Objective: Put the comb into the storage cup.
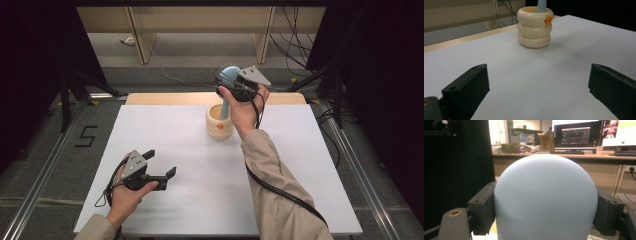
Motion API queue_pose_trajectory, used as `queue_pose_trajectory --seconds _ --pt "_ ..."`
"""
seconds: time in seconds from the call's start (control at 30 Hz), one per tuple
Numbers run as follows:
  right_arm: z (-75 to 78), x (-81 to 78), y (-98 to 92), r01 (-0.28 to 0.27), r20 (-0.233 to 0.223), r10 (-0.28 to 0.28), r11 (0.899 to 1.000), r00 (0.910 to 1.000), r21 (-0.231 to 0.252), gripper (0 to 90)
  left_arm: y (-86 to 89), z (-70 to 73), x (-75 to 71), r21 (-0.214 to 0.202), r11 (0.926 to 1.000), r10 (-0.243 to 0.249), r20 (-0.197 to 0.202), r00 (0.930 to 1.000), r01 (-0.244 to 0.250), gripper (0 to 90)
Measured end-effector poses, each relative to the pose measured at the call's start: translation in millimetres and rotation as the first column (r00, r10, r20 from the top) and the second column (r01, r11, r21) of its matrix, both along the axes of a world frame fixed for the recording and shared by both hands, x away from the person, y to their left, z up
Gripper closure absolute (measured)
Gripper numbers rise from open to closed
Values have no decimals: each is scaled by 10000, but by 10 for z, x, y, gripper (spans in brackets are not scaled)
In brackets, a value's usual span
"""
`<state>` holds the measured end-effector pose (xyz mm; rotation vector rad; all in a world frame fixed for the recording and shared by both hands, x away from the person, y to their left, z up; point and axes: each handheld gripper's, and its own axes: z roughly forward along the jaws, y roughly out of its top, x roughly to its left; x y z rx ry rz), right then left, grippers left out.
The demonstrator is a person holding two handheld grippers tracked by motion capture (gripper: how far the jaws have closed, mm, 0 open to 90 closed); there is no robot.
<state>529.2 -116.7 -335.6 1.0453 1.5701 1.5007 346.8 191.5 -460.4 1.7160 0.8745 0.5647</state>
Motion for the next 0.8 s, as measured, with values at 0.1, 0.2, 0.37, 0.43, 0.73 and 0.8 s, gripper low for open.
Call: queue_pose_trajectory --seconds 0.1,0.2,0.37,0.43,0.73,0.8 --pt "-4 3 -2 12 49 -11 10000 10000 -47 207 0 0 0 2 10000 0 -4 10000 0 28" --pt "-15 3 1 3 -3 -3 10000 10000 -55 207 -5 -1 0 -4 10000 -16 -6 10000 16 28" --pt "-39 12 2 18 -31 -18 10000 10000 -87 207 -3 -2 1 -10 10000 -8 -7 10000 8 28" --pt "-43 14 5 16 -39 -17 10000 10000 -70 207 -3 -4 2 -8 10000 -5 -16 10000 5 28" --pt "-58 19 23 -1 -72 0 10000 10000 -79 207 -2 -2 1 -12 10000 1 -13 10000 -1 28" --pt "-66 21 23 -1 -83 0 9999 10000 -101 207 -3 -3 2 -8 10000 -16 -20 10000 16 28"
